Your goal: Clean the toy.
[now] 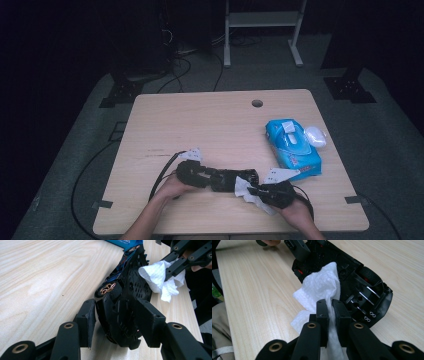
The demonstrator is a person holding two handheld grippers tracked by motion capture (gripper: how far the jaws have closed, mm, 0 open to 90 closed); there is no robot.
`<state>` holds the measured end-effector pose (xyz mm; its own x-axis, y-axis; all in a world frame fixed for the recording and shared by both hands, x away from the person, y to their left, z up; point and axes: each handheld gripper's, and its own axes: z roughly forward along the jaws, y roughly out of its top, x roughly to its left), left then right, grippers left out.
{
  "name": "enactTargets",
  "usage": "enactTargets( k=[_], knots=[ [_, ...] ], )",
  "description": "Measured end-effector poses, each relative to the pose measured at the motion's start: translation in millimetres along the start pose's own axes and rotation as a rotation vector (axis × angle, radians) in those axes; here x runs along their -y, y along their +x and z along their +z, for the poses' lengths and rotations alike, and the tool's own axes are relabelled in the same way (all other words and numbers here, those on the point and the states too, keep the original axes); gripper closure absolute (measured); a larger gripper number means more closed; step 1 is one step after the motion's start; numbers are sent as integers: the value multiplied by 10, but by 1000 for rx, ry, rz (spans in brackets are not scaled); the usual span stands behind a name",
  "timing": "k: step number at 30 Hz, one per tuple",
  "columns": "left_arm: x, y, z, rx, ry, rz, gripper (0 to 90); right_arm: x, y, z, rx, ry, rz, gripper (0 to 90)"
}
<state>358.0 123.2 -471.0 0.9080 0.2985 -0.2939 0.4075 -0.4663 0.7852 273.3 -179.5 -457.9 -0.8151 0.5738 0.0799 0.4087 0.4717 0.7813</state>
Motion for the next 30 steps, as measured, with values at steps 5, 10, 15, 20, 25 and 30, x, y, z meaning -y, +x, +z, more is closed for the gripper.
enactTargets(
  k=[5, 10, 15, 20, 25, 30],
  knots=[
    [6, -2, 24, 15, 16, 6, 487, 11, 13, -1, -6, 6, 1, 839],
    [-10, -19, 44, 33, 8, 2, 458, 53, 32, 37, -8, 42, -8, 837],
    [-12, -59, 68, 15, 18, 51, 518, 92, 34, 110, -12, 77, -10, 834],
    [-13, -102, 65, -10, 16, 111, 568, 49, 43, 39, -22, 44, -5, 835],
    [-16, -159, 87, -39, 25, 157, 667, -82, 125, -77, -37, -22, -11, 834],
    [-27, -156, 81, -70, 9, 174, 698, -359, 133, -147, -19, -101, -21, 834]
  ],
)
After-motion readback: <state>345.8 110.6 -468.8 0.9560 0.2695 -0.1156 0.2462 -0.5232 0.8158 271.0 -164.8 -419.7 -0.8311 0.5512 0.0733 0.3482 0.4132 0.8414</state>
